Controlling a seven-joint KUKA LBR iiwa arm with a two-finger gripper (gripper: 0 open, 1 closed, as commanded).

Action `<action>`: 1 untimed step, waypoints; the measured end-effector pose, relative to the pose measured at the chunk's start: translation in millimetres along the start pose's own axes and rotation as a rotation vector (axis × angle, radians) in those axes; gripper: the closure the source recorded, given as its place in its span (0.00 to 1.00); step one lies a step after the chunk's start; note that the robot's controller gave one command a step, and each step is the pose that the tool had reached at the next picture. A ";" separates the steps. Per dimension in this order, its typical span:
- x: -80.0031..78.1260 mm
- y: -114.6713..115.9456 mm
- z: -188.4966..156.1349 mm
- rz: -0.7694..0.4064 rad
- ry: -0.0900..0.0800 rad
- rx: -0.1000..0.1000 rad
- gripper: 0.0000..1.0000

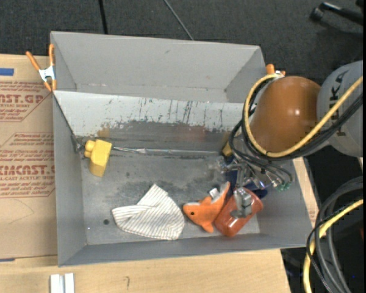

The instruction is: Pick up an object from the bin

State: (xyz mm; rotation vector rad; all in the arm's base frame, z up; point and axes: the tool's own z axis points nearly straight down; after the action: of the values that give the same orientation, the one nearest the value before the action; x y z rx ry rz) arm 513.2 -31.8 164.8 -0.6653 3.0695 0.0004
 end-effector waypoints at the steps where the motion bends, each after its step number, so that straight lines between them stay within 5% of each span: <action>1: 12.4 9.1 24.2 -0.253 0.000 -0.001 0.00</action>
Offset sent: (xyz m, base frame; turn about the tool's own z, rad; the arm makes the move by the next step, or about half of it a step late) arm 0.0098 0.0036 -0.0948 -0.2295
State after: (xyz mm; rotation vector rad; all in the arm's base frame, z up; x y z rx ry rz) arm 498.1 -28.6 140.6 -1.0472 2.9611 0.0011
